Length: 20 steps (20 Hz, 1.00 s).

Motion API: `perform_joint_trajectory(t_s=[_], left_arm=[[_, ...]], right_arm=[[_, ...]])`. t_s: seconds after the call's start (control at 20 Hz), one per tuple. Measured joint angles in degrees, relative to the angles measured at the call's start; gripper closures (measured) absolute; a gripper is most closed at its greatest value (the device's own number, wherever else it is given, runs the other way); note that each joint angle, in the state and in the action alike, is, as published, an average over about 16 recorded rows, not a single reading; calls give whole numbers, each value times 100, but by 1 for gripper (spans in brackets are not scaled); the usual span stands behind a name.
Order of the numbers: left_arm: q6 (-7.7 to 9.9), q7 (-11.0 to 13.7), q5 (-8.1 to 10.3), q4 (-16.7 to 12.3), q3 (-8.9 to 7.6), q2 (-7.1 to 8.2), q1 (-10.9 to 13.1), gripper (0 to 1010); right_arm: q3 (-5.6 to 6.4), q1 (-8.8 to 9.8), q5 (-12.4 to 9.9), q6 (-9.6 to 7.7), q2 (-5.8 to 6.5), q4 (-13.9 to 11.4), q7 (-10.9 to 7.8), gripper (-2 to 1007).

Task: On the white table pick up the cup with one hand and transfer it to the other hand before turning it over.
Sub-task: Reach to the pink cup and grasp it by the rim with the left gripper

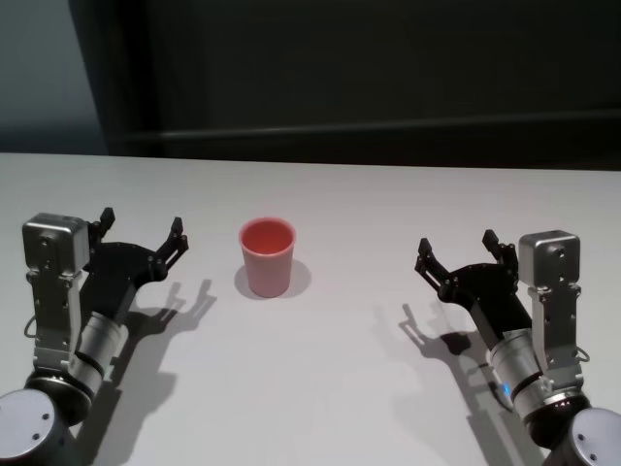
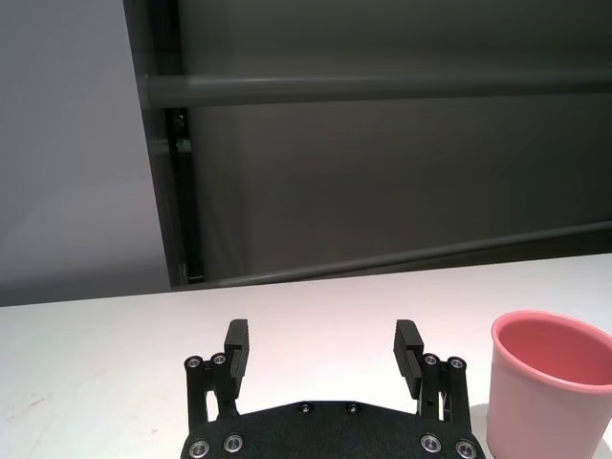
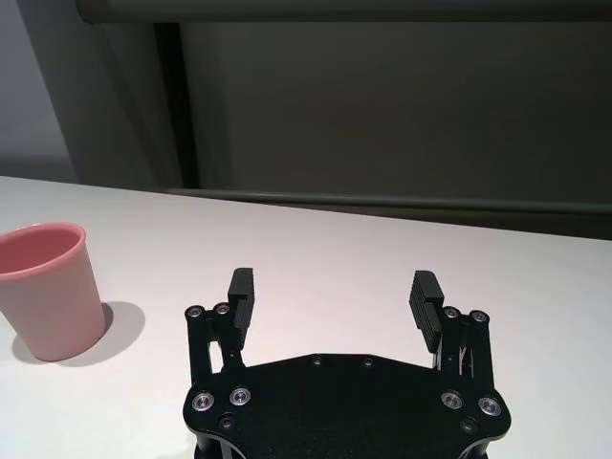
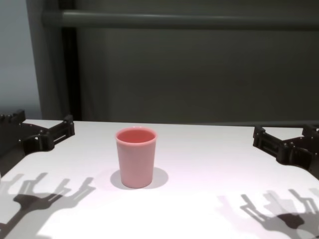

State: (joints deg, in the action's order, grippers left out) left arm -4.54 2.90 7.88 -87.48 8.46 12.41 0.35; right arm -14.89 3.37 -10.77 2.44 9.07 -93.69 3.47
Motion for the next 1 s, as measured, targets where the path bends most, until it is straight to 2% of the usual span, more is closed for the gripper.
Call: perform_joint_trajectory(t_s=[1.0], left_arm=[[0,0,0,0,0,0,0,9]], right_arm=[[0,0,0,0,0,0,0,3]])
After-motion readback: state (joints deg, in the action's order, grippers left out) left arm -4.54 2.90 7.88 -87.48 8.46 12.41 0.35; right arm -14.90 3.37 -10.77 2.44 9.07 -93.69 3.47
